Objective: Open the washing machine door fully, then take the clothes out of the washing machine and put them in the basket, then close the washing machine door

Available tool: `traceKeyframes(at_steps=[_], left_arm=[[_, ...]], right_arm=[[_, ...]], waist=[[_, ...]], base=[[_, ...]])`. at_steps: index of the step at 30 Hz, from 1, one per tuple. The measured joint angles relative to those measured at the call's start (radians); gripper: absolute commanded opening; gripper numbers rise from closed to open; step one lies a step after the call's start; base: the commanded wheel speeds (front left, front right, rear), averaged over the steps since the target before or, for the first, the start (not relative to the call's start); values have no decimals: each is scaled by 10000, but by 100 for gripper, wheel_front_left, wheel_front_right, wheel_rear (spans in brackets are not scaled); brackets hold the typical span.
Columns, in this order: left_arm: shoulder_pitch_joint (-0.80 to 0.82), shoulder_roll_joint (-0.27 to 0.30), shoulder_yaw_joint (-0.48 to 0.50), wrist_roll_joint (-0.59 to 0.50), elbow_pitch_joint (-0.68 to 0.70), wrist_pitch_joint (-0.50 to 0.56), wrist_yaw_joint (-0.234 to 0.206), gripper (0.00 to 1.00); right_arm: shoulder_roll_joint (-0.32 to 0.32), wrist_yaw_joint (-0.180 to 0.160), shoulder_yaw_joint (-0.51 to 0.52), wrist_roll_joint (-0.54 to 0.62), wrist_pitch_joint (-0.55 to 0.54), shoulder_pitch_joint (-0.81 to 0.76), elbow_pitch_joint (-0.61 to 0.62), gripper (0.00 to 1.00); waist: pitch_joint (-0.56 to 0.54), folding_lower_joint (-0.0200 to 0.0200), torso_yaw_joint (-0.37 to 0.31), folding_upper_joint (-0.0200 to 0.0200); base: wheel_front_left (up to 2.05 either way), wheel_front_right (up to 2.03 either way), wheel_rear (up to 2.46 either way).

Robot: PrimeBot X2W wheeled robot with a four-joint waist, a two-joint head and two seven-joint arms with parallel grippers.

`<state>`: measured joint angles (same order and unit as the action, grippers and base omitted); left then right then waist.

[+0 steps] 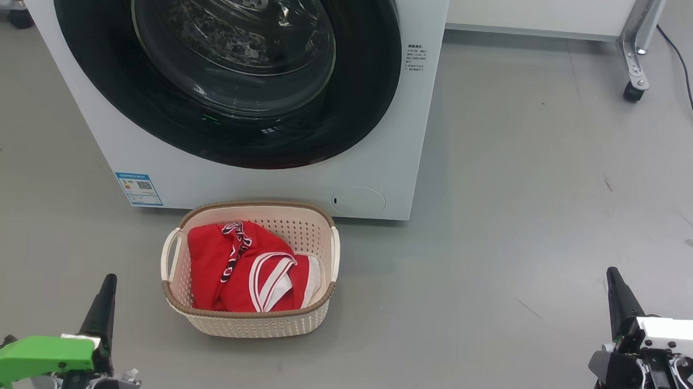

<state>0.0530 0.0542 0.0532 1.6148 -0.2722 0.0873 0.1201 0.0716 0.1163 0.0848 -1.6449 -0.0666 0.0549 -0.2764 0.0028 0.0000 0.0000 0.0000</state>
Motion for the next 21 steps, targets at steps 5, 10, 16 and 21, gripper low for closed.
traceKeyframes(at_steps=[5,10,16,21], left_arm=[[1,0,4,0,0,8,0,0],[1,-2,8,0,-2,8,0,0],[2,-2,12,0,-2,8,0,0],[2,-2,15,0,-2,8,0,0]], right_arm=[[-2,0,4,0,0,0,-6,0],[-2,0,6,0,0,0,-12,0],[-4,0,10,0,-2,0,-31,0],[-6,0,13,0,-61,0,-38,0]], waist=[[0,0,0,0],[0,0,0,0],[-1,0,0,0],[-1,0,0,0]], base=[[0,0,0],[0,0,0],[0,0,0],[0,0,0]])
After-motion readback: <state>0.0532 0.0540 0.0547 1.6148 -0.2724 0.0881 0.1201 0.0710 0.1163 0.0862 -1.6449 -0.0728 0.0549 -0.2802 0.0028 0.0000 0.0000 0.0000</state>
